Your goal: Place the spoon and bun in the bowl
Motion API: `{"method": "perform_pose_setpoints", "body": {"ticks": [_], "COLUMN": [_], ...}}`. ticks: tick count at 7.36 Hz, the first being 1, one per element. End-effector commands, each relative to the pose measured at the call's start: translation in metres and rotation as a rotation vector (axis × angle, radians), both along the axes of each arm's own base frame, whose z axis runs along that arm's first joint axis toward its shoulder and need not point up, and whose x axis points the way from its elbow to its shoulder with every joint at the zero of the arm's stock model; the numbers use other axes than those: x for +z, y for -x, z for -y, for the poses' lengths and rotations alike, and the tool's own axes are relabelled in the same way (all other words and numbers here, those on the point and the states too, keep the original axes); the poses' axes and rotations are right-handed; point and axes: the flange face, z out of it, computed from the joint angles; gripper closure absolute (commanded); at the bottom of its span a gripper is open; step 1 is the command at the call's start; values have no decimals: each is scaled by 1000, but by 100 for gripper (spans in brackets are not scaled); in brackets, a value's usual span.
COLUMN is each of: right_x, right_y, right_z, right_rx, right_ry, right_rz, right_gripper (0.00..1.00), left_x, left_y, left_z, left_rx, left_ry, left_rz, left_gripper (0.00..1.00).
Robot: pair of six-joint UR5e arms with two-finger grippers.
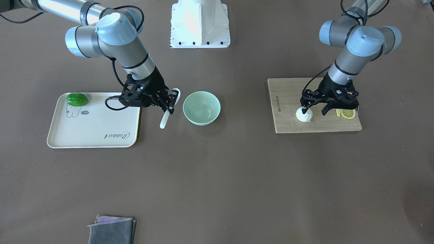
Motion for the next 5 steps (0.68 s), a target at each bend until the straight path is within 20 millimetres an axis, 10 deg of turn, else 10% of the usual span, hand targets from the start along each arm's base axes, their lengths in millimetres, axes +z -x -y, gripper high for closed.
{"method": "perform_pose_setpoints", "body": {"ticks": [1,3,4,5], "right_x": [-28,-34,-28,-26], "right_y": [29,60,66,72], "right_z": [-14,-18,-15,-21], "right_rx": [27,53,54,53], "right_ry": [-4,-6,-2,-4], "right_rz": [12,-6,-18,-26], "right_gripper": [100,100,100,1], "left_x": [3,-3,-18,-66], "left_y": [-10,-14,-16,-21], "left_z": [-4,-9,-8,-5], "left_rx": [4,16,21,-24], "left_ry": [-4,-9,-26,-12], "left_rz": [10,0,-28,-114], "left_gripper": [53,97,100,100]}}
